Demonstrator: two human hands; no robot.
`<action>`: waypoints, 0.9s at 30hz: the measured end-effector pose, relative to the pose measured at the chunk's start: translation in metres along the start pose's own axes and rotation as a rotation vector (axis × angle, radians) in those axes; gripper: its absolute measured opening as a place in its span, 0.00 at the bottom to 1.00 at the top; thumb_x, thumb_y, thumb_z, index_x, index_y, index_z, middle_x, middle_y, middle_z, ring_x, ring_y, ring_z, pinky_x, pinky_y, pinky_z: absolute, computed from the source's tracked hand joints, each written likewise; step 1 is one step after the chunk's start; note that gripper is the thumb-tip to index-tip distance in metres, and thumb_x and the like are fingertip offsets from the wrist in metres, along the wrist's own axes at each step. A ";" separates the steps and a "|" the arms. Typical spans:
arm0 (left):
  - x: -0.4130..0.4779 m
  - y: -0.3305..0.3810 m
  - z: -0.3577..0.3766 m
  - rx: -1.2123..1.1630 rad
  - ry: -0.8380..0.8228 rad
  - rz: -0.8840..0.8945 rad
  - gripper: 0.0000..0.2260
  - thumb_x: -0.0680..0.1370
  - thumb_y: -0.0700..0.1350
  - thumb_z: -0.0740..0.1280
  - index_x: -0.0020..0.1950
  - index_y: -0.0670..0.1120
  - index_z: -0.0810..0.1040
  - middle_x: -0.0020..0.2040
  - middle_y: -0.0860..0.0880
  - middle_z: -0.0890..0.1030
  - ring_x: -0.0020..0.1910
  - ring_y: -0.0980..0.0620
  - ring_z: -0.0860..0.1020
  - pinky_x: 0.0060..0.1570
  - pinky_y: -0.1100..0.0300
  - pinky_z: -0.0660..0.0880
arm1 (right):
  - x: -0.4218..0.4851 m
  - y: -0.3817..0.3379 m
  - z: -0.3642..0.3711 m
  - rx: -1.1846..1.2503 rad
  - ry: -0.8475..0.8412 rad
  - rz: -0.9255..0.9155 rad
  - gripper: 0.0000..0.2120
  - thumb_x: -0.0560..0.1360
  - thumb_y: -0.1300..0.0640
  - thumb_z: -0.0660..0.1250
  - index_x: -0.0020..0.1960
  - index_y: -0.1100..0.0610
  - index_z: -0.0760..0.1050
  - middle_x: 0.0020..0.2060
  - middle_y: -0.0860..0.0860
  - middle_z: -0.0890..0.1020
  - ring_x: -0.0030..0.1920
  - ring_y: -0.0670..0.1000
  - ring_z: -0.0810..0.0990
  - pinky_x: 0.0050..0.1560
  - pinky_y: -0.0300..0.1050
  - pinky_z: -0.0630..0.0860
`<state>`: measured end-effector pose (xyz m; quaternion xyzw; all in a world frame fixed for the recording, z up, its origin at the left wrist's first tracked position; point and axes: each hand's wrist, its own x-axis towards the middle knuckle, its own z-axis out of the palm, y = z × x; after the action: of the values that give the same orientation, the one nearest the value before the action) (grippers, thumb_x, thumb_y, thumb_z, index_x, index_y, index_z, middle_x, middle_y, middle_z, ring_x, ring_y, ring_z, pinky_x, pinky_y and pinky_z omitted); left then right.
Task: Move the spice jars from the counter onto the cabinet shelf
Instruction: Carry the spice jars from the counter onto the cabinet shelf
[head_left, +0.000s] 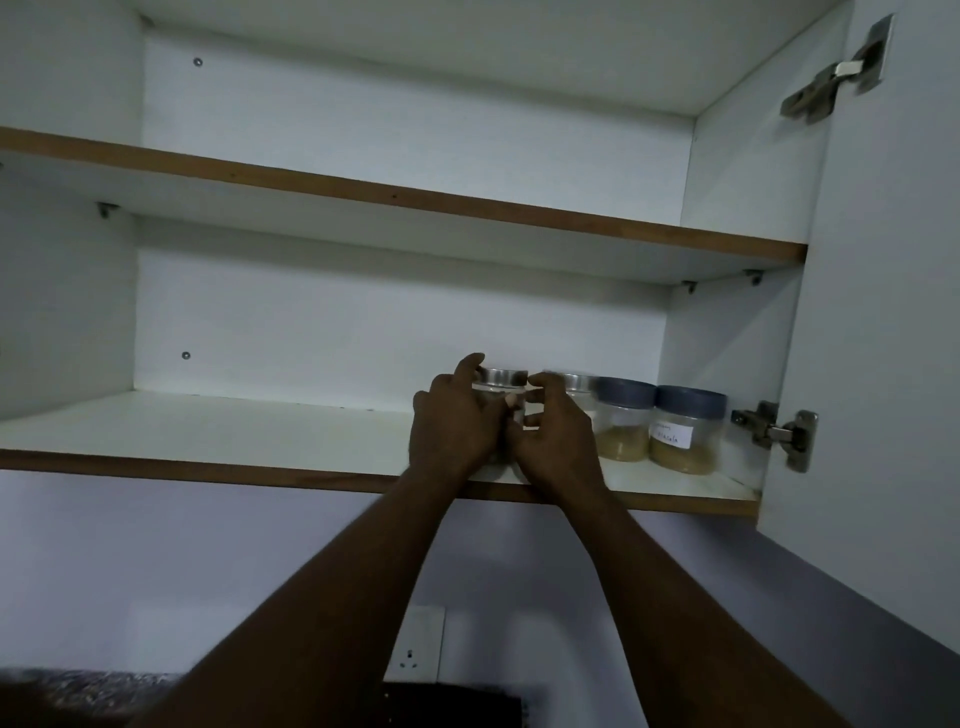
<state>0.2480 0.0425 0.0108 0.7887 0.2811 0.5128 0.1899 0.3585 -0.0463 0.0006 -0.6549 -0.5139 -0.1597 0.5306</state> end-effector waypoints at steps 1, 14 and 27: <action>-0.002 -0.003 0.003 0.000 0.012 0.015 0.30 0.78 0.63 0.65 0.78 0.59 0.63 0.66 0.44 0.77 0.65 0.39 0.73 0.64 0.48 0.70 | 0.000 0.001 0.001 -0.006 0.013 0.003 0.23 0.77 0.51 0.70 0.69 0.48 0.68 0.60 0.47 0.81 0.53 0.48 0.83 0.54 0.53 0.82; 0.007 -0.017 0.010 -0.047 -0.134 0.003 0.36 0.79 0.51 0.67 0.83 0.57 0.51 0.67 0.44 0.76 0.65 0.45 0.76 0.61 0.55 0.71 | 0.001 0.005 0.011 -0.264 0.064 0.036 0.27 0.78 0.53 0.66 0.76 0.55 0.68 0.65 0.56 0.77 0.63 0.57 0.78 0.61 0.49 0.74; -0.073 -0.022 -0.070 -0.290 0.066 0.019 0.14 0.76 0.45 0.72 0.62 0.51 0.80 0.46 0.55 0.84 0.42 0.58 0.82 0.49 0.54 0.81 | -0.058 -0.029 0.013 -0.036 0.146 -0.163 0.12 0.73 0.61 0.72 0.53 0.49 0.74 0.40 0.44 0.79 0.41 0.44 0.80 0.43 0.41 0.77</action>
<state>0.1555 0.0138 -0.0253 0.7383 0.2026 0.5754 0.2877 0.3052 -0.0674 -0.0326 -0.6070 -0.5226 -0.2590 0.5398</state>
